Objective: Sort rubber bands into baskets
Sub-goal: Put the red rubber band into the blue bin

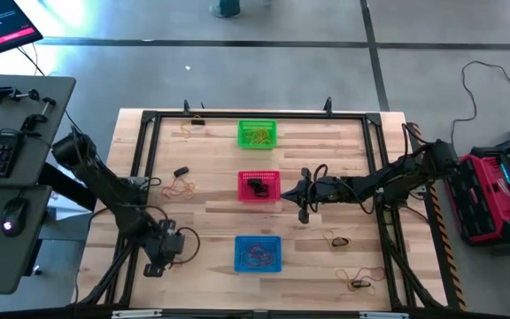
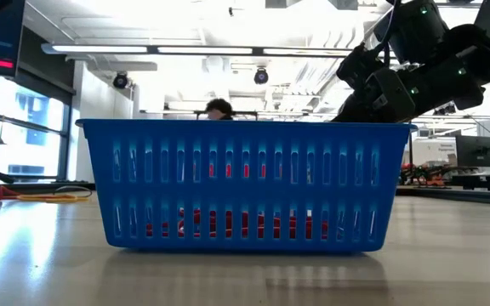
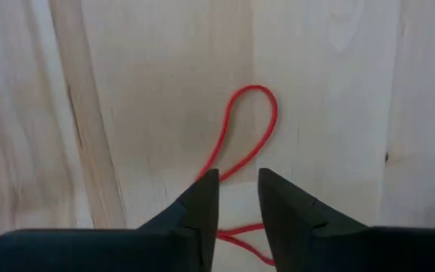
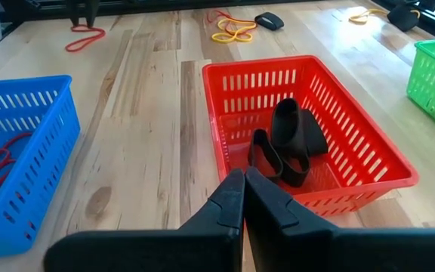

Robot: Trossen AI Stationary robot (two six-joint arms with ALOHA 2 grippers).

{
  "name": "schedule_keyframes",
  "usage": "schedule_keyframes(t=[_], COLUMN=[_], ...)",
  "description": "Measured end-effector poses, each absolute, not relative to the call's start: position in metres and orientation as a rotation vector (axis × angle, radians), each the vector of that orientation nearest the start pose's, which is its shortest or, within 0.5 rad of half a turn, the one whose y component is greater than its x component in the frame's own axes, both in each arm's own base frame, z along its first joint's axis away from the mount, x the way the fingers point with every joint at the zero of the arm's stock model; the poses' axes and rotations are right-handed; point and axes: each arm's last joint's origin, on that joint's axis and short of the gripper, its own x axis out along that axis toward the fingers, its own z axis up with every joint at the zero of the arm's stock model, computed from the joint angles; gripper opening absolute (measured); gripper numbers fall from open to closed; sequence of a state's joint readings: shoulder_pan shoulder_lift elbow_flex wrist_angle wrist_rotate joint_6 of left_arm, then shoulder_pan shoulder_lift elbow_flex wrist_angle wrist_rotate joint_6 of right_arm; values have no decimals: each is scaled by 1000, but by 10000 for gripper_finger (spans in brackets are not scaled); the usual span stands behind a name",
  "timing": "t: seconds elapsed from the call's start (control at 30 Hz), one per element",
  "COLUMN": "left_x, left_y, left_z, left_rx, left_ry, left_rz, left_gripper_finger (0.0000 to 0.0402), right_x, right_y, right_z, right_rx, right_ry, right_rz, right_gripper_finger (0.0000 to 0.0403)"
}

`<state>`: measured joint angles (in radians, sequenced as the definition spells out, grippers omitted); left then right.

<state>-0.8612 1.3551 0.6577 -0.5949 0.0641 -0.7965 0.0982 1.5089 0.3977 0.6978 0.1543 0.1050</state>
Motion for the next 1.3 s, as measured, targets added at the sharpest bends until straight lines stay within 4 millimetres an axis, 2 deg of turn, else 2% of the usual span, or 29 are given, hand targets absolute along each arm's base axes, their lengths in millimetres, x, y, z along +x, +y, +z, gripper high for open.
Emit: schedule_keyframes(t=[0.13,0.33,0.47,0.73,1.3], left_x=[138,136,135,138,141], left_y=[-172,-177,-177,-178,-183], left_z=[149,139,139,155,138], left_rx=[-43,28,21,93,132], left_ry=[1469,1507,1508,1511,1587], left_rz=[-259,-254,-227,-150,-139], left_gripper_finger=[106,108,108,108,108], right_x=[253,253,253,253,253], right_y=[20,20,20,20,20], right_z=[135,134,134,133,133], right_rx=[51,49,48,51,49], right_ry=[409,424,427,428,431], right_rz=[-78,-79,-79,-79,-79], right_gripper_finger=[0,0,0,0,0])
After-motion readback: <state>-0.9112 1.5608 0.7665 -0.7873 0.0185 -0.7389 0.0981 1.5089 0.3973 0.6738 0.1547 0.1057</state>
